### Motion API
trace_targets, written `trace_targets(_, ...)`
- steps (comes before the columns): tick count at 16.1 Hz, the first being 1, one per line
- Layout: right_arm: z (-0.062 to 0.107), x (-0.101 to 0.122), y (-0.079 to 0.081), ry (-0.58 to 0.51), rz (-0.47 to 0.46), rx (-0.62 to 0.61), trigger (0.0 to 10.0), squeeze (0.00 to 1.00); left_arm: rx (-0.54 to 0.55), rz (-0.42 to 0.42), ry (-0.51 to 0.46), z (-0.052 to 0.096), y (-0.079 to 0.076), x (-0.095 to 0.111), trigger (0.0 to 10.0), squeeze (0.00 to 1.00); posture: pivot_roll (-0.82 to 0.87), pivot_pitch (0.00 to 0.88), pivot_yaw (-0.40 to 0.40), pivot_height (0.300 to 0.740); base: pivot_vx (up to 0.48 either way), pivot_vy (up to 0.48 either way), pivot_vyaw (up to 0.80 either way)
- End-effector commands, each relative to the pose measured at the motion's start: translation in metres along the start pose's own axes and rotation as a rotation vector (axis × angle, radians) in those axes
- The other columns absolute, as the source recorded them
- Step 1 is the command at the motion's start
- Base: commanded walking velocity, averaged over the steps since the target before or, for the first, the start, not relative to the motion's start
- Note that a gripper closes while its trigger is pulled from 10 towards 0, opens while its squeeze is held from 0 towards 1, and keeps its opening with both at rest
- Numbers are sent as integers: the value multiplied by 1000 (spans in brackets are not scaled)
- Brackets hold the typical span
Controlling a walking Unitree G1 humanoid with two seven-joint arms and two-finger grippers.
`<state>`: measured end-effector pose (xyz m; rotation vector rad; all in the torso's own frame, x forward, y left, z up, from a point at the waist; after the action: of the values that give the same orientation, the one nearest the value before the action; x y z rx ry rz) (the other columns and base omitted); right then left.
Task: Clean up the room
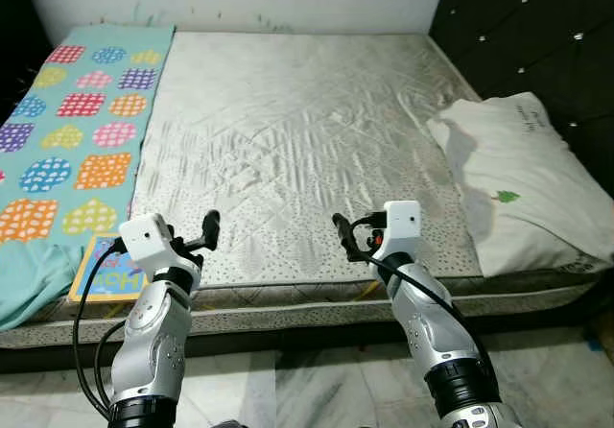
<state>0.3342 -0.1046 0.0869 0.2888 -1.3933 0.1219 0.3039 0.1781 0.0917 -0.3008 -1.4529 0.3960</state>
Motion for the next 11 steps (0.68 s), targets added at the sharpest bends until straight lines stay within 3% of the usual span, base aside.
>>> trace_targets(1,2,3,-2,-14,-5,-10,10000,0,-13,-4,-13,1,-2,3,10000,0,-75,82,-28,740,274,0,0)
trace_targets(11,1,3,-3,-7,-15,-10,10000,0,-8,17,-10,1,-1,3,10000,0,-74,94,-31,740,315,0,0)
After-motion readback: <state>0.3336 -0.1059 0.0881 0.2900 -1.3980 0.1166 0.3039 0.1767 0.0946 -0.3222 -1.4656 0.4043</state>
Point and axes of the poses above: a point about 5 cm out from each wrist's last joint towards the gripper, its own z axis pointing back from the gripper into the wrist, its own x axis along the axis of the wrist's last joint, y = z × x, the point moved 1 cm from there along -z, pointing out of the wrist towards the gripper, and after that the axes turned 2 degrees about z, right-handed, at the moved point
